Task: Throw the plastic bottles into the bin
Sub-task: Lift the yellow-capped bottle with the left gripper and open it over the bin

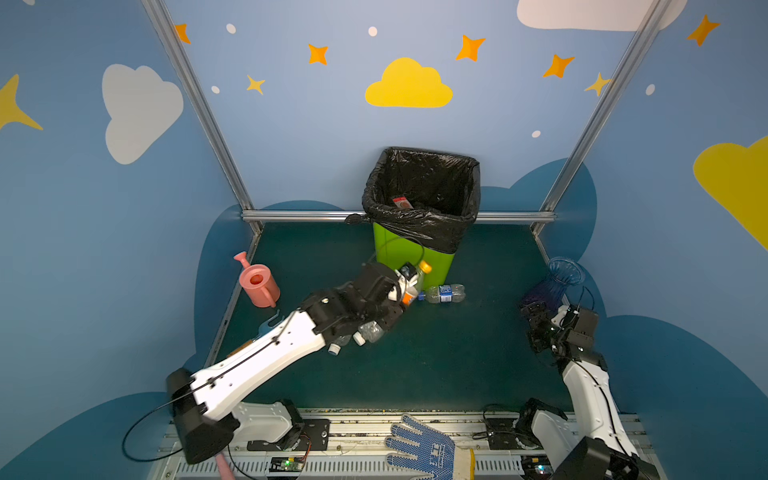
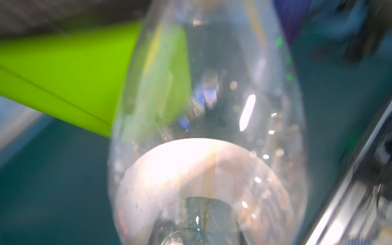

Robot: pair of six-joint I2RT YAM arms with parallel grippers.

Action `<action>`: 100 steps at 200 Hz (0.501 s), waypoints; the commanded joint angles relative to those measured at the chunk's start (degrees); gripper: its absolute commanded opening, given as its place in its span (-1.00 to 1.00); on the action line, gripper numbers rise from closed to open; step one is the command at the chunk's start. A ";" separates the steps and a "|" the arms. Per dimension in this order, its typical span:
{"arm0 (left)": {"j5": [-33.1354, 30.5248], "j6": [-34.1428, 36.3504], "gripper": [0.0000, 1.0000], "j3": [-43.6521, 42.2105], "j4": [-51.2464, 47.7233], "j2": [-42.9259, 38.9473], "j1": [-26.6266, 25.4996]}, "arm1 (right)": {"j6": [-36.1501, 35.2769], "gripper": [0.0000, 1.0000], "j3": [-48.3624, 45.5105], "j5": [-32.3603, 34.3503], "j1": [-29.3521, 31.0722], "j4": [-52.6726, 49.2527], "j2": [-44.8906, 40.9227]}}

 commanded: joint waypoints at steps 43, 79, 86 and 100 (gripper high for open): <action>-1.10 12.92 0.04 7.93 36.37 -16.10 6.91 | 0.84 0.94 1.06 -2.48 -0.56 1.14 0.19; 4.01 9.71 0.05 15.90 47.59 -5.40 10.03 | 1.18 0.94 1.97 -3.39 -0.60 0.98 -0.21; 5.17 6.50 0.06 18.87 47.10 -1.17 11.78 | 1.41 0.94 1.94 -3.58 -0.56 1.18 -0.37; 8.76 -2.47 0.10 27.39 42.24 8.71 16.16 | 1.78 0.94 1.75 -4.18 -0.56 1.59 -0.70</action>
